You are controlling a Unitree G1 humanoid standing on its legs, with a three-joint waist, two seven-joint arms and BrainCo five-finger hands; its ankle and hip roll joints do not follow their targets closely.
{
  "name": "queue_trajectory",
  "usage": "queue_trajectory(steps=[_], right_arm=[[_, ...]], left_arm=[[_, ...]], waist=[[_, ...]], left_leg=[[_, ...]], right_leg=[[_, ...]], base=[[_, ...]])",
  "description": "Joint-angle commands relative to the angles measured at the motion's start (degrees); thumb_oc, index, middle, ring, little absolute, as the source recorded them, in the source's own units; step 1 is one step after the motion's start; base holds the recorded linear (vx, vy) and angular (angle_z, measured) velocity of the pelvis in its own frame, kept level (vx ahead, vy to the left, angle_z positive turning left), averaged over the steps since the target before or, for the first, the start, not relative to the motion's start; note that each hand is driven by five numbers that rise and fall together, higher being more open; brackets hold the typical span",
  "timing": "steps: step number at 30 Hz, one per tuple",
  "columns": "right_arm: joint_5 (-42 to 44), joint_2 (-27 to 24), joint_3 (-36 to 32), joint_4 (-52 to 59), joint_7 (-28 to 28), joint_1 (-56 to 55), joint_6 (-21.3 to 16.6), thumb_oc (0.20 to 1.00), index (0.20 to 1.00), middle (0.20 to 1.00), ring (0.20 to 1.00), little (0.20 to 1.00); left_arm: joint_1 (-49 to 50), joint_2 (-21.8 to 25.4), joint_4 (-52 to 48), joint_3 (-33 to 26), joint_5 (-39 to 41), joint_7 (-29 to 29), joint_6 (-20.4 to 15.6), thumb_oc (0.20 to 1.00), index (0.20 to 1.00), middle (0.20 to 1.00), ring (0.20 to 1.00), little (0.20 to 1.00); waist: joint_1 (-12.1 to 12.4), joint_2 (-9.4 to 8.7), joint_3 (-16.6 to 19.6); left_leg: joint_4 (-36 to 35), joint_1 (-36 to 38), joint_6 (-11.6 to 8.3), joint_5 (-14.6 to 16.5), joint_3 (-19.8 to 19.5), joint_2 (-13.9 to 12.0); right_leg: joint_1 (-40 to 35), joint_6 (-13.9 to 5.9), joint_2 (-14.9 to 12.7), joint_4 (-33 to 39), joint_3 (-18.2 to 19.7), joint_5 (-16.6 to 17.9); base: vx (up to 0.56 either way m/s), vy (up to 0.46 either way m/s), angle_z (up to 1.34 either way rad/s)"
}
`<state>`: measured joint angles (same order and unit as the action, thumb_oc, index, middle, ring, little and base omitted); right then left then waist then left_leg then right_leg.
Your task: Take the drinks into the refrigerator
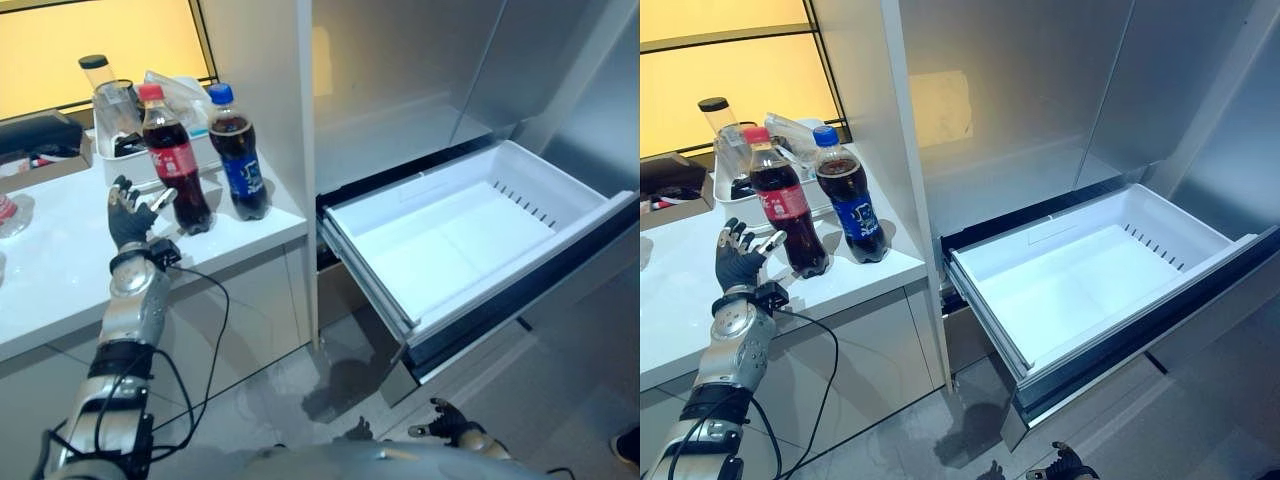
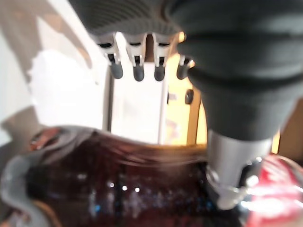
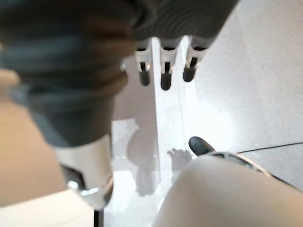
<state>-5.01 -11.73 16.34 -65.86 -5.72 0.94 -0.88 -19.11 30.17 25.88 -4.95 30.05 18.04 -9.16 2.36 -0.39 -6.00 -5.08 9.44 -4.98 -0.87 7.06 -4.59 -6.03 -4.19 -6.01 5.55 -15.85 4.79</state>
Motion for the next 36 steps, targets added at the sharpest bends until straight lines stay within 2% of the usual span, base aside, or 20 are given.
queue_trajectory(steps=[1,5,12,19,36], right_arm=[[0.2,2.1,2.4,-1.4,0.2,2.5,-0.3,1.0,1.0,1.0,1.0,1.0],[0.3,2.1,2.1,-1.4,0.2,2.7,-0.4,1.0,1.0,1.0,1.0,1.0],[0.5,1.5,1.0,-1.6,0.2,2.9,-0.4,1.0,1.0,1.0,1.0,1.0],[0.7,1.3,0.6,-2.2,0.6,2.8,-0.5,1.0,1.0,1.0,1.0,1.0],[1.1,1.7,0.5,-2.8,1.2,2.9,-0.9,1.0,1.0,1.0,1.0,1.0]], left_arm=[[-7.0,2.3,2.4,1.4,-1.3,-2.6,-1.3,1.0,1.0,1.0,1.0,1.0],[-4.4,-0.7,3.4,2.2,-2.7,-3.3,-0.6,1.0,1.0,1.0,1.0,1.0],[-1.8,-2.9,3.5,2.9,-3.6,-5.7,0.4,1.0,1.0,1.0,1.0,1.0],[-1.0,-2.6,5.3,2.9,-3.7,-7.4,1.0,1.0,1.0,1.0,1.0,1.0],[-0.7,-2.3,0.7,2.3,-5.3,-7.3,-0.1,1.0,1.0,1.0,1.0,1.0]], waist=[[-0.6,0.38,-2.3],[-0.7,0.45,-2.2],[-0.8,0.45,-2.3],[-0.8,0.5,-2.1],[-0.7,0.59,-1.9]], left_leg=[[0.1,0.4,2.58,4.5,-0.1,3.5],[0.1,0.6,2.57,4.6,0.1,3.6],[0.1,0.7,2.46,4.6,0.3,3.3],[0.1,1.1,2.32,4.7,0.7,3.1],[0.1,0.9,2.16,4.6,0.6,2.9]], right_leg=[[-2.4,-3.29,-0.3,-2.9,-0.2,-3.0],[-2.5,-3.14,-0.2,-2.7,0.0,-2.9],[-2.4,-2.94,0.1,-2.4,0.4,-3.0],[-2.9,-2.84,0.3,-2.1,0.6,-3.0],[-3.1,-2.75,0.4,-1.8,0.3,-2.8]], base=[[0.04,0.012,-0.04],[0.03,0.007,-0.05],[0.0,-0.001,-0.01],[0.0,0.0,0.0],[0.0,0.0,0.0]])
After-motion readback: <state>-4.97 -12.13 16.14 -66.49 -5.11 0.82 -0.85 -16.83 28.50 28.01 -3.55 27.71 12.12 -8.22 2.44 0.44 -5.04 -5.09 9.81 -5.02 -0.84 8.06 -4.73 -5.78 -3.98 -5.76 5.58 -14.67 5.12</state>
